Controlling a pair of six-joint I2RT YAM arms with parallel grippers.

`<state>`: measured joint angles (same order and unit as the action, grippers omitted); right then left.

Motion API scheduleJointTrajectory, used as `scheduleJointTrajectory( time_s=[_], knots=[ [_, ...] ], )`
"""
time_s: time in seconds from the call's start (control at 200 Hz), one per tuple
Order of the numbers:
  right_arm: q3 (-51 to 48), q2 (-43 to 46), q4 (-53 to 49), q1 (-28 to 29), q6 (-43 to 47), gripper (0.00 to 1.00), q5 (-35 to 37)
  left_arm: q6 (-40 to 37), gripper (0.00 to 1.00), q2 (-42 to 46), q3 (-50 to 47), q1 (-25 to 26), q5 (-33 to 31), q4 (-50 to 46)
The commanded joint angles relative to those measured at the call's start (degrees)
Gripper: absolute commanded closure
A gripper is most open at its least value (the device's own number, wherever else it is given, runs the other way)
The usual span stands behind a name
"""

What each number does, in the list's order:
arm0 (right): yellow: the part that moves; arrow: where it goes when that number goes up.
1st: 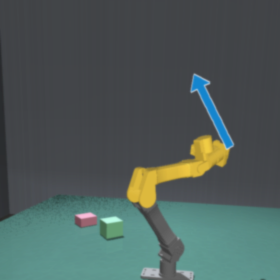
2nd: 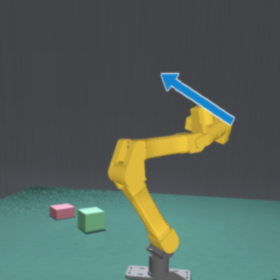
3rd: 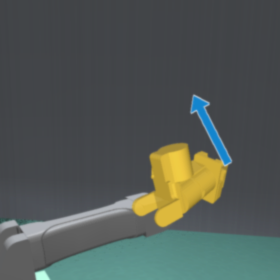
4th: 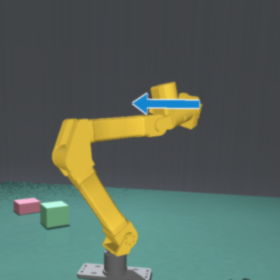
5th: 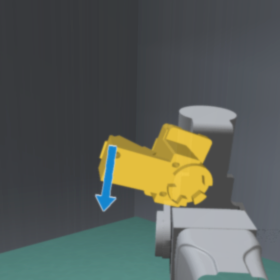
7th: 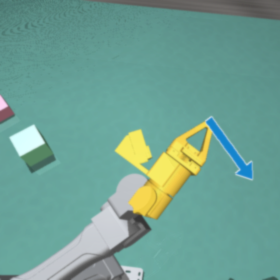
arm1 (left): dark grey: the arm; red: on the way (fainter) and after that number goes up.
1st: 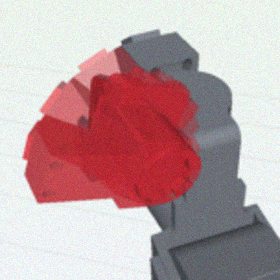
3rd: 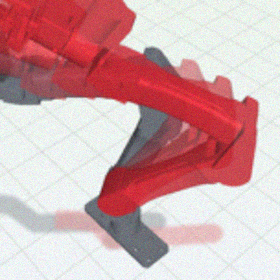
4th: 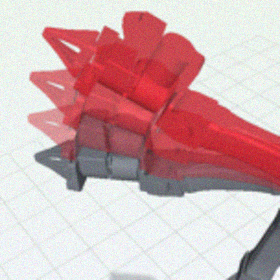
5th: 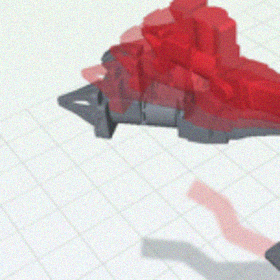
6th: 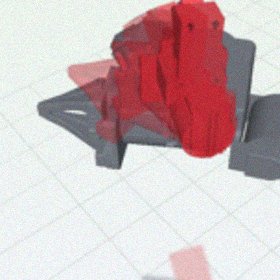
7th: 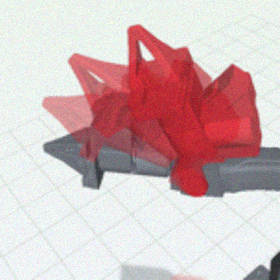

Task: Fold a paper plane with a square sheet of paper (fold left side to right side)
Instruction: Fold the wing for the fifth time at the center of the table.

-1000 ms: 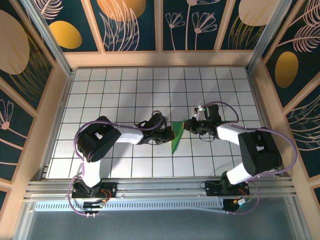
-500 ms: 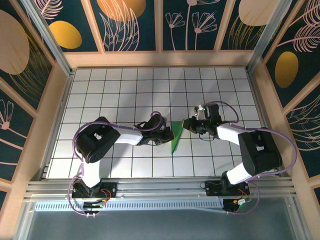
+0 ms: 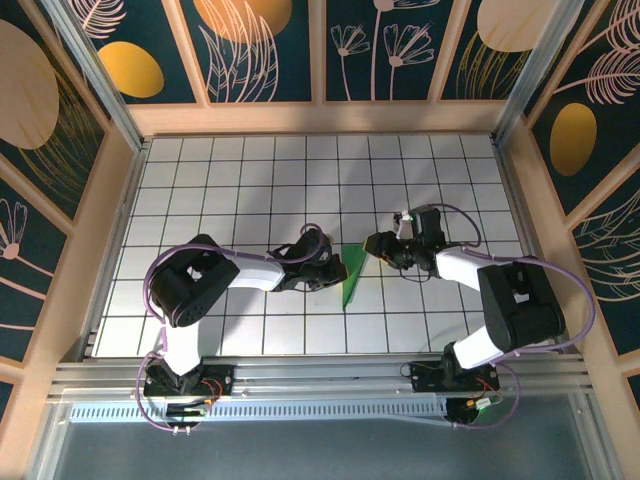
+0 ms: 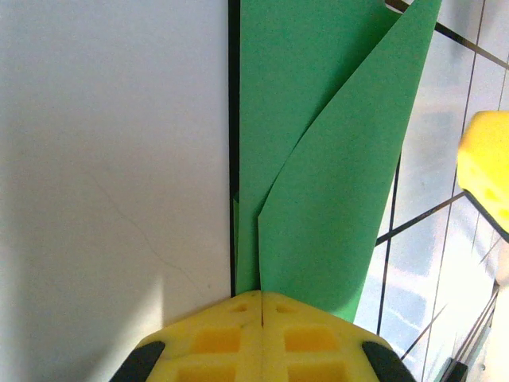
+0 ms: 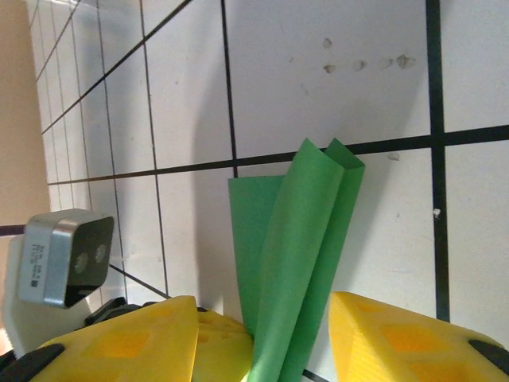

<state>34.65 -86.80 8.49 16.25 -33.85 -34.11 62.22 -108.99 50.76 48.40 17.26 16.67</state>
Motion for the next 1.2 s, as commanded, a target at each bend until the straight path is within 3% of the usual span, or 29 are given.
scheduleJointTrajectory(
  time_s=[0.0,1.196],
  knots=[
    [1.7,-2.1,-0.5,0.6,-0.9,0.52,0.3,1.3,1.0,-0.2,-1.3,0.3,-1.7,-4.4],
    [5.3,-10.0,0.6,4.1,-2.0,0.52,1.6,0.9,1.0,-0.1,-1.0,0.3,-1.6,-4.4]
  ],
)
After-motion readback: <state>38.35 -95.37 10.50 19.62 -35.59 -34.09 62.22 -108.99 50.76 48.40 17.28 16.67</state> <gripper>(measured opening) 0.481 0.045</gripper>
